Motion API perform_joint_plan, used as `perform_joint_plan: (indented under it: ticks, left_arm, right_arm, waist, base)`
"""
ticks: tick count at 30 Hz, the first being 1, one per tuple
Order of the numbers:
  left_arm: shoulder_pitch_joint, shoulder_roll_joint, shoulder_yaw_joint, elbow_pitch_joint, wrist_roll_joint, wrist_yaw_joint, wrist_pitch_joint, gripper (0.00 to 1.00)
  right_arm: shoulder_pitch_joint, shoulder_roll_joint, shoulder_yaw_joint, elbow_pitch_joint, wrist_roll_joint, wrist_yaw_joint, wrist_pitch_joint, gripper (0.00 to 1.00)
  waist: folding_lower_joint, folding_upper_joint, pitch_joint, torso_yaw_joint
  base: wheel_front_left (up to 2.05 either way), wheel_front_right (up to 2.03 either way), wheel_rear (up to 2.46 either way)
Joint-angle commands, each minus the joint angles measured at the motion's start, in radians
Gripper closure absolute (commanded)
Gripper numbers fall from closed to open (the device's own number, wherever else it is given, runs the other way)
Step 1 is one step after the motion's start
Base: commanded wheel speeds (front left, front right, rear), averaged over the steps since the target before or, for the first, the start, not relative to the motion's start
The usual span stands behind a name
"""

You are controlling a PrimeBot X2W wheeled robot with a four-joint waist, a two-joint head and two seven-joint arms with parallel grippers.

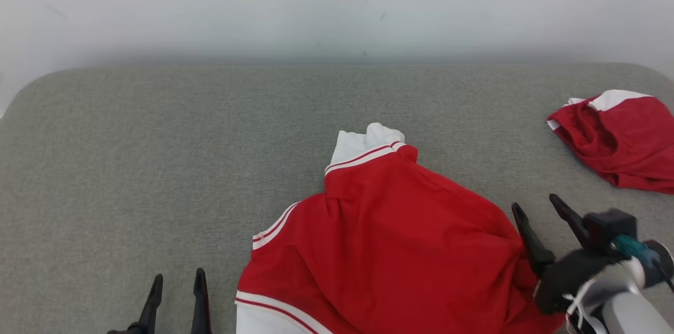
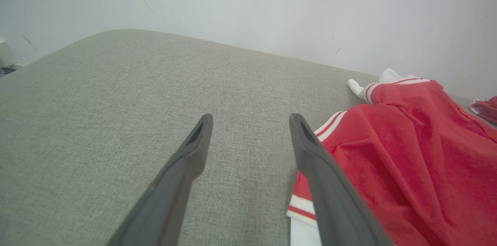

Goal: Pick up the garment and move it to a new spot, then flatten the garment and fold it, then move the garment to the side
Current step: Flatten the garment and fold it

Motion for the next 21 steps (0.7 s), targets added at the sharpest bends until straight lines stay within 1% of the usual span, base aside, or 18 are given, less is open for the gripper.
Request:
perform_joint_plan:
  ticks: [1, 5, 8, 13, 14, 15, 16, 18, 21]
  left_arm:
    - [-0.007, 0.0, -0.001, 0.003, 0.01, 0.001, -0.003, 0.0]
    - [-0.029, 0.0, -0.022, 0.014, 0.014, -0.005, -0.003, 0.0]
    - [-0.039, 0.0, -0.034, 0.026, 0.013, -0.007, -0.003, 0.0]
    - [-0.047, 0.0, -0.04, 0.03, 0.004, -0.004, -0.003, 0.0]
    - [-0.047, 0.0, -0.038, 0.03, 0.003, -0.004, -0.003, 0.0]
    - [-0.048, 0.0, -0.037, 0.032, 0.001, -0.005, -0.003, 0.0]
    - [-0.048, 0.0, -0.036, 0.034, 0.0, -0.005, -0.003, 0.0]
    - [-0.055, 0.0, -0.037, 0.036, -0.002, -0.007, -0.003, 0.0]
    - [-0.067, 0.0, -0.038, 0.039, -0.005, -0.009, -0.003, 0.0]
  right_arm:
    - [-0.018, 0.001, 0.006, 0.017, -0.003, -0.002, 0.0, 0.0]
    - [-0.121, 0.001, 0.077, 0.178, 0.004, -0.002, 0.023, 0.0]
    - [-0.161, -0.006, 0.128, 0.284, 0.025, -0.002, 0.057, 0.0]
    - [-0.208, -0.028, 0.206, 0.392, 0.058, -0.002, 0.11, 0.0]
    - [-0.218, -0.029, 0.219, 0.405, 0.063, -0.002, 0.117, 0.14]
    - [-0.223, -0.031, 0.234, 0.417, 0.07, -0.002, 0.125, 0.8]
    - [-0.232, -0.031, 0.249, 0.428, 0.084, -0.002, 0.137, 1.0]
    - [-0.259, -0.044, 0.274, 0.437, 0.101, -0.002, 0.147, 1.0]
    - [-0.324, -0.071, 0.298, 0.438, 0.107, -0.002, 0.129, 1.0]
  waist:
    - [0.0, 0.0, 0.007, 0.011]
    - [0.0, 0.0, 0.015, 0.042]
    - [0.0, 0.0, 0.018, 0.065]
    - [0.0, 0.0, 0.018, 0.08]
    - [0.0, 0.0, 0.019, 0.08]
    - [0.0, 0.0, 0.02, 0.08]
    - [0.0, 0.0, 0.022, 0.081]
    - [0.0, 0.0, 0.028, 0.083]
    - [0.0, 0.0, 0.039, 0.09]
  base:
    - [0.0, 0.0, 0.0]
    - [0.0, 0.0, 0.0]
    - [0.0, 0.0, 0.0]
    - [0.0, 0.0, 0.0]
    - [0.0, 0.0, 0.0]
    - [0.0, 0.0, 0.0]
    - [0.0, 0.0, 0.0]
    - [0.0, 0.0, 0.0]
    - [0.0, 0.0, 0.0]
